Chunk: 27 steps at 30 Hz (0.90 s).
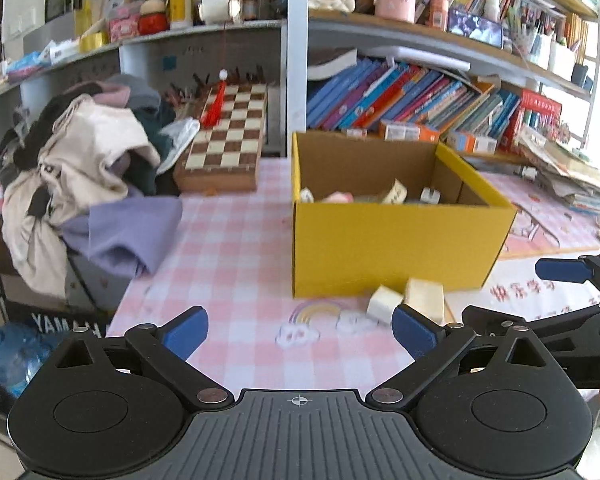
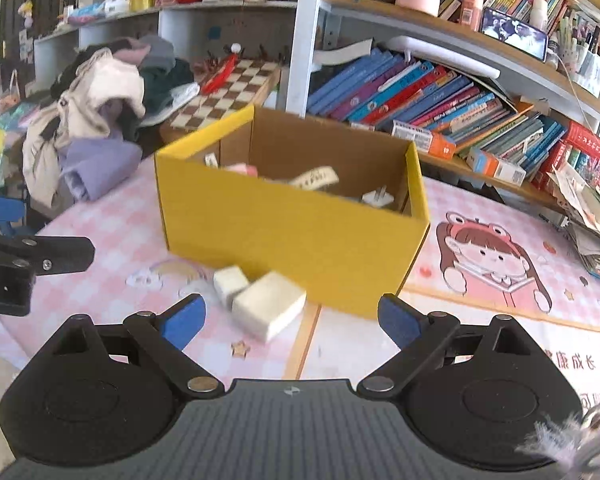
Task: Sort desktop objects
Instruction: 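Move both tools back toward the white cubes on the table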
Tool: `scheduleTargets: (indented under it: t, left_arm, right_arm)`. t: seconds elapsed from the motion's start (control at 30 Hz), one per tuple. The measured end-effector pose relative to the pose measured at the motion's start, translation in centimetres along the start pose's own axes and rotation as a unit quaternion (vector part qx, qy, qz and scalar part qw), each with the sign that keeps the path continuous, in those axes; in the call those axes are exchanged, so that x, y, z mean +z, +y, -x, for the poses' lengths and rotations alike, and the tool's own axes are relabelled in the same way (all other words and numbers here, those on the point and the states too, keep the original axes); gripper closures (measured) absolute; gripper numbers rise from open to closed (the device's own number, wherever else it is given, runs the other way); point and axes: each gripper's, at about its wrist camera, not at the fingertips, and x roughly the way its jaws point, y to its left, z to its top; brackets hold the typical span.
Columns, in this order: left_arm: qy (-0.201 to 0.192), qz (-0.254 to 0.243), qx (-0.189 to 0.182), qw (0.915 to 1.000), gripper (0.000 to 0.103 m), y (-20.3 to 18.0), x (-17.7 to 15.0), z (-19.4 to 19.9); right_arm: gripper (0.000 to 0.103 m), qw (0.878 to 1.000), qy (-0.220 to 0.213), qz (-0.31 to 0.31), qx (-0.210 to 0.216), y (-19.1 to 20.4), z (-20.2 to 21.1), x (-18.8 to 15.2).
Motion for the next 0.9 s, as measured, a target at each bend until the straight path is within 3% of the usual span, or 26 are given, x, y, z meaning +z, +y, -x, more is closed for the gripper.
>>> scheduleTargets:
  t: [0.47, 0.9]
  left_arm:
    - [0.028, -0.040, -0.006, 0.9988, 0.003, -1.3, -1.6, -0.5]
    - [0.047, -0.035, -0.002, 0.9983, 0.003, -2.0, -1.6, -1.9]
  right_arm:
    - [0.010, 0.998, 0.050, -0.013, 0.038, -0.4, -1.0, -1.5]
    - [0.011, 0.996, 0.068, 0.006, 0.061, -1.0, -2.2, -1.3]
